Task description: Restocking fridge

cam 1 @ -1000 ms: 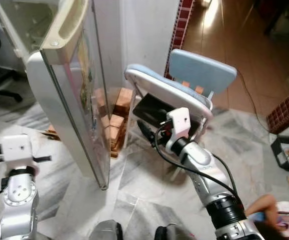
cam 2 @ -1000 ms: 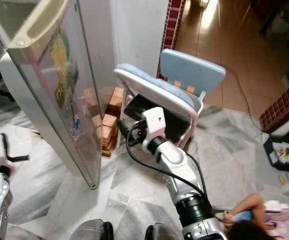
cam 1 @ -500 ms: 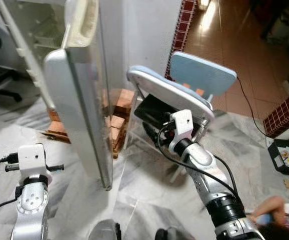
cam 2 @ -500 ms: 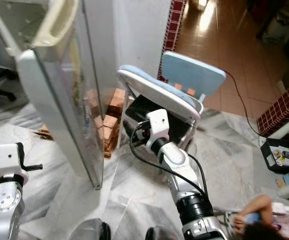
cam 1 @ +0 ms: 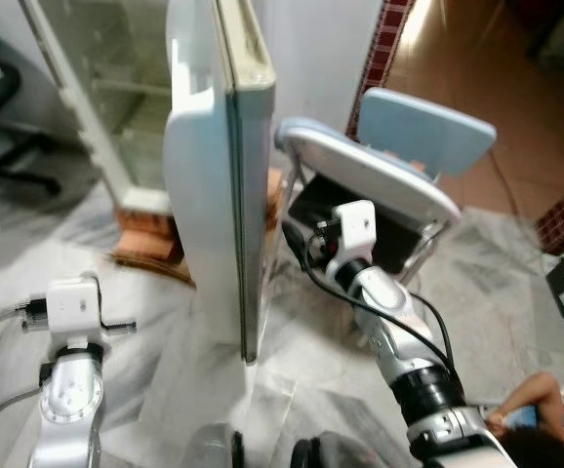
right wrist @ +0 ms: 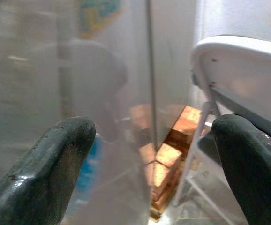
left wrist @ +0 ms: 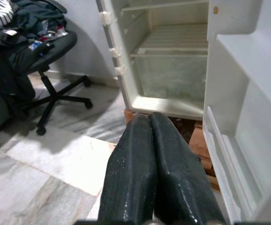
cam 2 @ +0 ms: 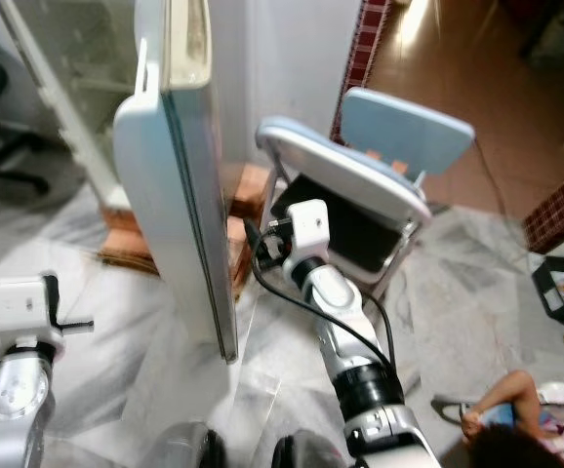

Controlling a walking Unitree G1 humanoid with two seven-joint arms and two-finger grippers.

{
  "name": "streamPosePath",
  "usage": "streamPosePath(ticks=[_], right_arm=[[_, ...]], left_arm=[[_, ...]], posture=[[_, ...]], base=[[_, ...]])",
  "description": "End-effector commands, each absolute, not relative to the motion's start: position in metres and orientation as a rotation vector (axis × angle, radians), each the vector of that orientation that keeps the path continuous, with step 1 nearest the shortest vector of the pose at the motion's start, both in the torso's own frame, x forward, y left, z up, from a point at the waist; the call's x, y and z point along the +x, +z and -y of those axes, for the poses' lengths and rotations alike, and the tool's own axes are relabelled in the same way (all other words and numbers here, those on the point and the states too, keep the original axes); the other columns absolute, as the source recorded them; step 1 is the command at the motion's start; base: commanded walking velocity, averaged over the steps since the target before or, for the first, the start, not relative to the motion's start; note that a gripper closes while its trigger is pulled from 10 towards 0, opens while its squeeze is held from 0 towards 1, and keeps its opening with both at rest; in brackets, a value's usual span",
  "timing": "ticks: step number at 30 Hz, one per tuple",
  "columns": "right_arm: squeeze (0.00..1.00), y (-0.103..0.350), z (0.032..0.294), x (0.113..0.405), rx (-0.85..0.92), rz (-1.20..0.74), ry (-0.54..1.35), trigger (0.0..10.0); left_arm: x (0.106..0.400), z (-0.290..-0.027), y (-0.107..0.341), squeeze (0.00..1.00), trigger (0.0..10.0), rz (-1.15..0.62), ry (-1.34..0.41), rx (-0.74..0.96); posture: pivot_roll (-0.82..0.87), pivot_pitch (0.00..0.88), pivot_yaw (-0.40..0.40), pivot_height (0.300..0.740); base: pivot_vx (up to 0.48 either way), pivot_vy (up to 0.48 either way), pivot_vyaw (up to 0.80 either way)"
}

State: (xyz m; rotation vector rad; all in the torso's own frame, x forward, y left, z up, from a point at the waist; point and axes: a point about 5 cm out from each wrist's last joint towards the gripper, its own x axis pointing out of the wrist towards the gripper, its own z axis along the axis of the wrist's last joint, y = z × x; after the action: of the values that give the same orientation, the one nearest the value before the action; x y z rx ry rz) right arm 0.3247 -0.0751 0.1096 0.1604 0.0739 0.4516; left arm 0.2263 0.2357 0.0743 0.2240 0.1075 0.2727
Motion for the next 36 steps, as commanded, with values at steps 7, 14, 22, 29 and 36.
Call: streamPosePath(ticks=[7, 14, 22, 29, 36], right_arm=[[0.0, 0.182, -0.015, 0.304, 0.5, -0.008, 0.943, 10.0], [0.0, 0.173, -0.017, 0.292, 0.408, -0.014, 1.026, 10.0], [0.0, 0.134, 0.028, 0.316, 0.25, -0.099, 0.744, 10.0], [0.0, 0.133, 0.061, 0.321, 0.118, -0.081, 0.632, 10.0], [0.0, 0.119, 0.087, 0.32, 0.003, -0.061, 0.568, 10.0]], left_arm=[[0.224, -0.234, 0.071, 0.0, 10.0, -0.122, 0.258, 0.233], [0.223, -0.234, 0.071, 0.0, 10.0, -0.122, 0.263, 0.236], [0.224, -0.233, 0.072, 0.0, 10.0, -0.12, 0.262, 0.227], [0.232, -0.217, 0.089, 0.0, 10.0, -0.074, 0.159, 0.248], [0.231, -0.206, 0.091, 0.0, 10.0, -0.056, 0.136, 0.191]], posture=[[0.07, 0.098, -0.035, 0.735], [0.08, 0.1, -0.044, 0.735], [0.07, 0.111, -0.033, 0.735], [0.08, 0.131, -0.021, 0.735], [0.06, 0.12, -0.019, 0.735]], base=[[0.0, 0.0, 0.0], [0.0, 0.0, 0.0], [0.0, 0.0, 0.0], [0.0, 0.0, 0.0], [0.0, 0.0, 0.0]])
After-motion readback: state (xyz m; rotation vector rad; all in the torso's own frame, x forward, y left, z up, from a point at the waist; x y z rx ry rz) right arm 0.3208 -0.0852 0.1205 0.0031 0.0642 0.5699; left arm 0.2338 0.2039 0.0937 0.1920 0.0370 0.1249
